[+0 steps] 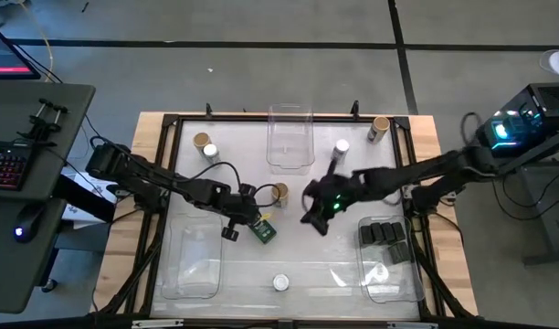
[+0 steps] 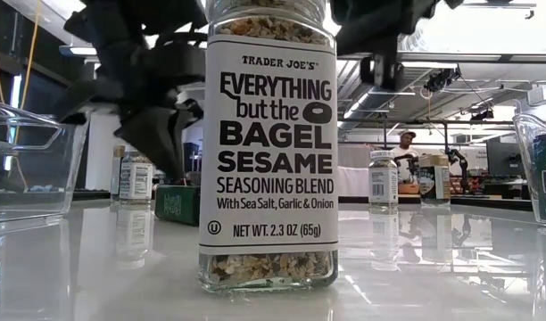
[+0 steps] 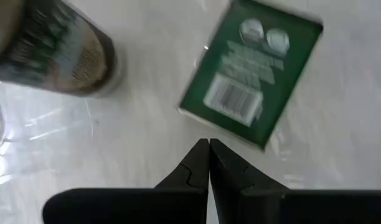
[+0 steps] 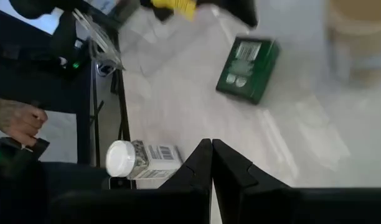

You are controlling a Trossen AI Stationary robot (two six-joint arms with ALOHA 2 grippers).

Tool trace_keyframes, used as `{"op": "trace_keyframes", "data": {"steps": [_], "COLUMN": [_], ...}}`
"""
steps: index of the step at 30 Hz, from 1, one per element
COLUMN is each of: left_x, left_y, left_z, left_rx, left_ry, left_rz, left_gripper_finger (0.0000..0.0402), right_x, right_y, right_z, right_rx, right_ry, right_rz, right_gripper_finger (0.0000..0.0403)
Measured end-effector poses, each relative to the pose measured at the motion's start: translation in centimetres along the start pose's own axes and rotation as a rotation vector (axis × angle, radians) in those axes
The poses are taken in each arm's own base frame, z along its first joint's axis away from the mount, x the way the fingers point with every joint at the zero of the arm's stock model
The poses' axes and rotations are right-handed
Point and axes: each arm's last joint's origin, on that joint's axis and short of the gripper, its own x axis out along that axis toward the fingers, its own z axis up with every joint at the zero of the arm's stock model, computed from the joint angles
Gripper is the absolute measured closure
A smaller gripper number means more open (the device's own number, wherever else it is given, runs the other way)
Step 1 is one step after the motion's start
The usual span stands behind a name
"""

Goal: Sort spices by type
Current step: Put the black spice can into the right transparent bin

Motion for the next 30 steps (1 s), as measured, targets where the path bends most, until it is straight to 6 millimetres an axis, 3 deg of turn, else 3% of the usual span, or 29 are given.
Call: {"op": "trace_keyframes", "data": {"steps": [6, 10, 21, 30], "left_x": [0.6, 1.1, 1.3, 3.1], "left_y": [-0.3, -0.6, -0.3, -1.2], "left_z": [-0.8, -1.9, -1.0, -1.3], "left_rx": [0.026, 0.03, 0.018, 0.047], "left_ry": [-0.002, 0.041, -0.055, 0.004], "left_rz": [0.011, 0.025, 0.061, 0.065], "left_gripper_finger": [0.0402, 0.0401, 0.0401, 0.0401], "right_x": [5.3, 7.7, 12.0, 14.0], "right_y": [0.3, 0.0, -1.3, -2.3], "right_z": [-0.6, -1.0, -4.1, -5.2], "right_rx": [0.063, 0.134, 0.081, 0.072], "right_ry": [-0.029, -0.03, 0.05, -0.004], "right_rz": [0.085, 0.115, 0.024, -0.065], "right_gripper_finger": [0.0401, 0.0401, 0.0401, 0.0401]}}
